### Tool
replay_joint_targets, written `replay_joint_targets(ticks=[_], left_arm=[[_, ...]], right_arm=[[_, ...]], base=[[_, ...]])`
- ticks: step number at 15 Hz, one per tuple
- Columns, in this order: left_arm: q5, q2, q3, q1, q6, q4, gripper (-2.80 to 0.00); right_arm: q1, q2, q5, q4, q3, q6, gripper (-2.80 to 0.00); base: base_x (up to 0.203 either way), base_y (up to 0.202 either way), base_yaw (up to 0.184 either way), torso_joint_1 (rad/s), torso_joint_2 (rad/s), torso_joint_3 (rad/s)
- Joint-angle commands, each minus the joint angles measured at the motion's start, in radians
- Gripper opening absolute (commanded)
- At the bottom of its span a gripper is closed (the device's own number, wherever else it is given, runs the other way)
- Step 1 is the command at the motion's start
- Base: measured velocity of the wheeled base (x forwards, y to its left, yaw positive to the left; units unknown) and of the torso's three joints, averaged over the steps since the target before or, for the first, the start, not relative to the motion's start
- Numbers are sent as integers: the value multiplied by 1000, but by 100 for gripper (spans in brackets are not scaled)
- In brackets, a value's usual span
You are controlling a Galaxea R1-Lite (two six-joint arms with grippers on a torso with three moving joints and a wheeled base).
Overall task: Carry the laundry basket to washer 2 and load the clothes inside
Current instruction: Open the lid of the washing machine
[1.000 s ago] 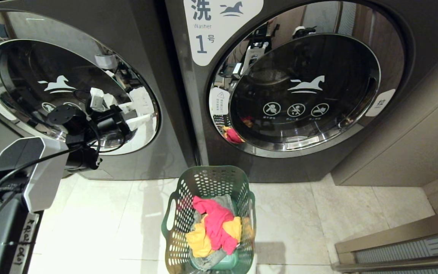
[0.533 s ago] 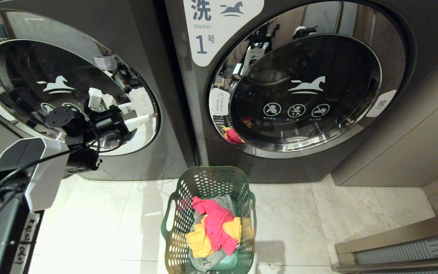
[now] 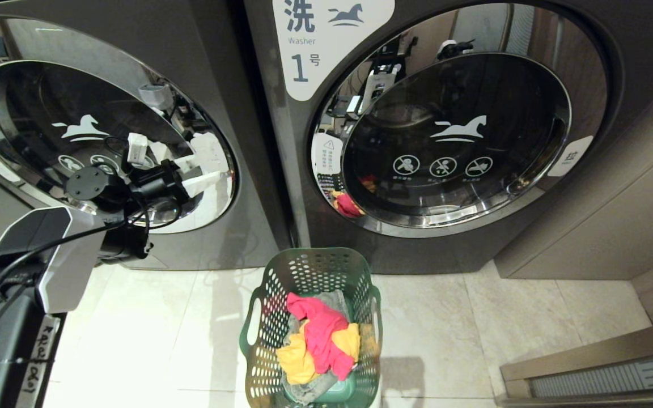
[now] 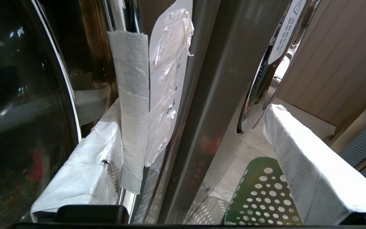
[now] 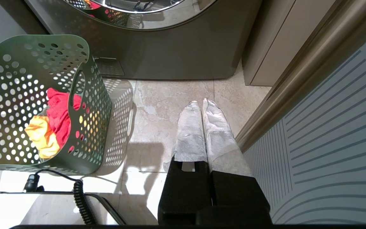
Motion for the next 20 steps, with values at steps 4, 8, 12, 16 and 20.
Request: replay_joint_targets(ticks=[4,8,12,16,20], left_arm=[[-9,-36,46,-49,-4,-9,0],[-13,-57,80,-34,-3,-9,0],[-22,-89,171,-34,34,-9,0],[-18,-98,186,-34,70,-9,0],[-15,-113,186,-27,80,-9,0]], right_arm=[[0,1,0,0,0,0,-280],[0,0,0,0,0,0,-280],[0,0,0,0,0,0,-280],[0,0,0,-1,0,0,-280],[0,0,0,0,0,0,-280]], base=[[0,0,0,0,0,0],[0,0,0,0,0,0],[0,0,0,0,0,0],[0,0,0,0,0,0],[0,0,0,0,0,0]])
